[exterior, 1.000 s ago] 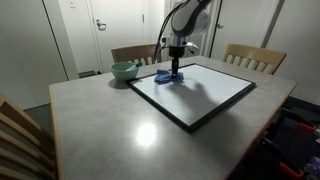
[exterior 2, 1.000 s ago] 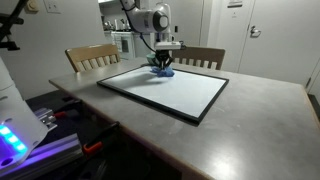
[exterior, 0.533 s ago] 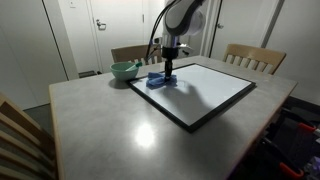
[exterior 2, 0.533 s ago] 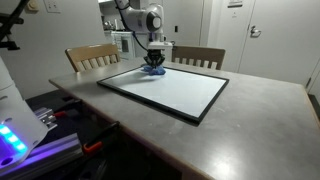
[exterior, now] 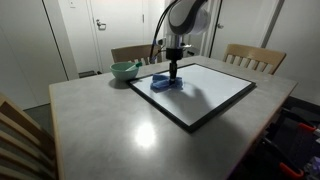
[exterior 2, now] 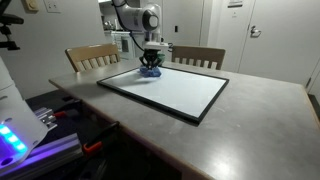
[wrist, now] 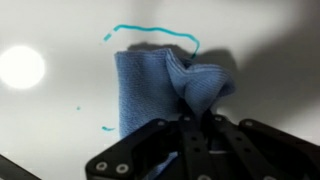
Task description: Use the blue cloth to wipe the whiteboard
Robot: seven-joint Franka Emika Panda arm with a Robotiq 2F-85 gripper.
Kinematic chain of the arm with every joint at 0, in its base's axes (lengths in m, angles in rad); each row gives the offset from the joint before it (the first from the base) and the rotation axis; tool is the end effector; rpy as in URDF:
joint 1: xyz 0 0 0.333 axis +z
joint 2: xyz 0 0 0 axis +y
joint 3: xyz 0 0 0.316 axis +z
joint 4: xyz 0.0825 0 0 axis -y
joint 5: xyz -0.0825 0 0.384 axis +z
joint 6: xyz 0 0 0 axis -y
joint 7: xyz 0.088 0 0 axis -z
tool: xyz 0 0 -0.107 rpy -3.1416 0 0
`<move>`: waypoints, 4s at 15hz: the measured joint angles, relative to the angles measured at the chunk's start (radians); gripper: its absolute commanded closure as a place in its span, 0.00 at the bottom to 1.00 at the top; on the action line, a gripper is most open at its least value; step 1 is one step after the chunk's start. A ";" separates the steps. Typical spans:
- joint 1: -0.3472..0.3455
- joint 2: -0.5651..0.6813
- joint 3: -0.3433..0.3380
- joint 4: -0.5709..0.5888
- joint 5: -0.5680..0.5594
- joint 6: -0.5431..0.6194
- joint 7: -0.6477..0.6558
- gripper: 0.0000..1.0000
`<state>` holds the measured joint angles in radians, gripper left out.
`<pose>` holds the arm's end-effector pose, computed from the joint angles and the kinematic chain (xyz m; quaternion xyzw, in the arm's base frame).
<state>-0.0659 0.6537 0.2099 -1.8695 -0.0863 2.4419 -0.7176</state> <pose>0.6230 0.0852 0.1629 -0.9012 -0.4307 0.0203 0.0451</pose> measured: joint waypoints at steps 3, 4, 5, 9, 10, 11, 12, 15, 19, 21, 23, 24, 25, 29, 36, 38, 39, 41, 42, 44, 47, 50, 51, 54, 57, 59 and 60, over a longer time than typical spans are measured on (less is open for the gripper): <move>0.000 -0.033 -0.004 -0.057 0.000 0.004 0.019 0.97; 0.000 -0.041 -0.008 -0.070 0.000 0.010 0.021 0.97; 0.000 -0.046 -0.012 -0.082 -0.001 0.022 0.021 0.97; -0.001 -0.073 -0.056 -0.135 -0.016 0.098 0.030 0.97; -0.001 -0.081 -0.078 -0.152 -0.027 0.123 0.037 0.97; -0.003 -0.090 -0.104 -0.169 -0.041 0.145 0.047 0.97; -0.004 -0.099 -0.130 -0.185 -0.055 0.165 0.058 0.97; -0.021 -0.114 -0.186 -0.215 -0.077 0.190 0.078 0.97; -0.048 -0.118 -0.155 -0.222 -0.069 0.188 0.073 0.97; -0.059 -0.118 -0.103 -0.224 -0.047 0.188 0.052 0.97; -0.066 -0.118 -0.036 -0.228 0.002 0.177 0.011 0.97; -0.066 -0.118 -0.002 -0.229 0.028 0.162 -0.010 0.97; -0.065 -0.118 0.023 -0.230 0.049 0.144 -0.025 0.97; -0.062 -0.119 0.049 -0.233 0.082 0.103 -0.047 0.97; -0.057 -0.160 -0.126 -0.283 -0.020 0.147 0.039 0.97; -0.057 -0.161 -0.157 -0.287 -0.057 0.168 0.076 0.97; -0.056 -0.161 -0.162 -0.287 -0.068 0.172 0.091 0.97; -0.049 -0.161 -0.160 -0.287 -0.072 0.172 0.099 0.97; -0.045 -0.160 -0.148 -0.286 -0.072 0.171 0.097 0.97; -0.036 -0.159 -0.107 -0.286 -0.072 0.170 0.090 0.97; -0.007 -0.152 -0.053 -0.280 -0.072 0.169 0.086 0.97; 0.008 -0.149 -0.051 -0.275 -0.077 0.167 0.083 0.97; 0.009 -0.149 -0.060 -0.275 -0.080 0.167 0.083 0.97; 0.006 -0.149 -0.108 -0.269 -0.087 0.167 0.083 0.97; 0.000 -0.145 -0.155 -0.258 -0.101 0.168 0.083 0.97; -0.003 -0.134 -0.173 -0.240 -0.110 0.168 0.083 0.97; -0.003 -0.126 -0.176 -0.227 -0.114 0.167 0.083 0.97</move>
<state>-0.0688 0.5277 0.0342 -2.0966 -0.2007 2.6093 -0.6343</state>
